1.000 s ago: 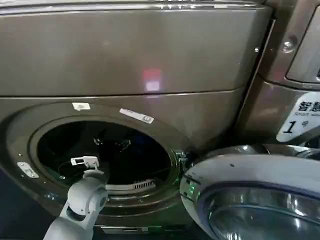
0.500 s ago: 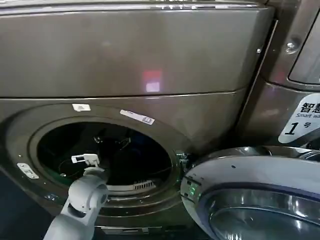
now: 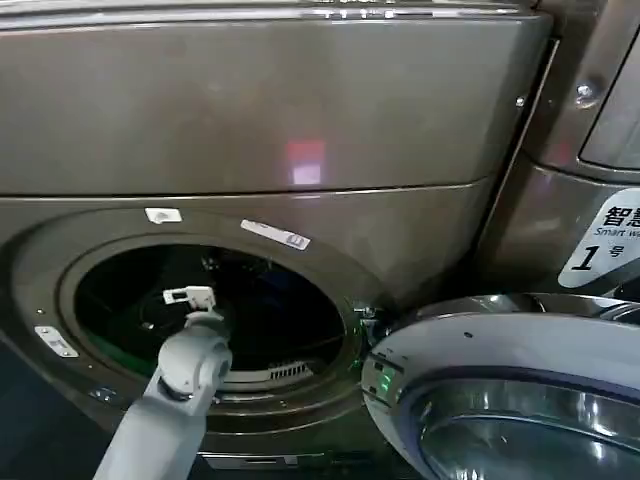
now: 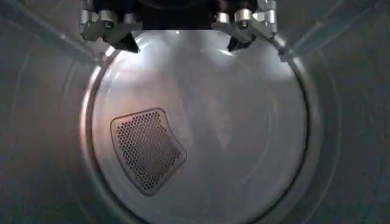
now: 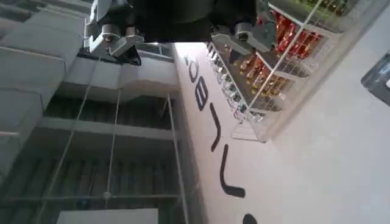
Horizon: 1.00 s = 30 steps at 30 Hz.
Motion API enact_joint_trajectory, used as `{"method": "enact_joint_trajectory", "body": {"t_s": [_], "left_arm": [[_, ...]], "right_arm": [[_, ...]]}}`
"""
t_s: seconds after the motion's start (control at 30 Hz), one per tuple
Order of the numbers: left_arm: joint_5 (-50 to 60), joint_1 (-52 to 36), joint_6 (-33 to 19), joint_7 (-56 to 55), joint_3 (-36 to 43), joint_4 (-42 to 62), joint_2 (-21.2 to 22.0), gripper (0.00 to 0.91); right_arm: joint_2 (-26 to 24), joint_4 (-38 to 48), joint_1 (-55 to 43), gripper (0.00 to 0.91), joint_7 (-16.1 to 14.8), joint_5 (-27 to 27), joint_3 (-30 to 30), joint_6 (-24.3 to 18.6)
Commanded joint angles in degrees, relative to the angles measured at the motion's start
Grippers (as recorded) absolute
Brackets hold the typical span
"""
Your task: Grasp the clothes from the dryer.
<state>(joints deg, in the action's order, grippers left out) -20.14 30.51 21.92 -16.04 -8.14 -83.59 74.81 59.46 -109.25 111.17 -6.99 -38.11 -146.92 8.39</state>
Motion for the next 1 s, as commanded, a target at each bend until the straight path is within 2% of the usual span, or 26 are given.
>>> {"method": "enact_joint_trajectory", "body": {"t_s": [0.03,0.5,0.63,0.77,0.83,1.0], "left_arm": [[-0.1,-8.7,-2.1,0.8,1.8,12.5,1.3,0.907],[-0.4,-17.5,-5.1,6.5,3.9,27.7,4.5,0.907],[-0.2,-20.0,-7.1,12.1,5.1,32.6,5.3,0.907],[-0.5,-22.2,-6.6,17.6,5.8,35.3,5.6,0.907],[-0.1,-23.3,-5.5,23.1,7.3,37.3,5.2,0.907],[3.2,-25.8,-6.8,33.8,11.9,41.6,4.2,0.907]], "right_arm": [[0.0,-0.1,-0.2,0.907,-0.8,-0.4,0.1,-0.1],[-0.5,0.0,-1.7,0.907,-1.5,0.0,1.5,-0.2],[-0.6,-0.2,-2.1,0.907,-1.7,0.1,1.9,-0.2],[-0.6,0.0,-2.2,0.907,-1.9,0.2,2.0,-0.2],[-0.6,0.2,-2.3,0.907,-1.9,0.2,2.0,-0.3],[-0.6,0.1,-2.5,0.907,-2.1,0.3,2.3,-0.3]]}}
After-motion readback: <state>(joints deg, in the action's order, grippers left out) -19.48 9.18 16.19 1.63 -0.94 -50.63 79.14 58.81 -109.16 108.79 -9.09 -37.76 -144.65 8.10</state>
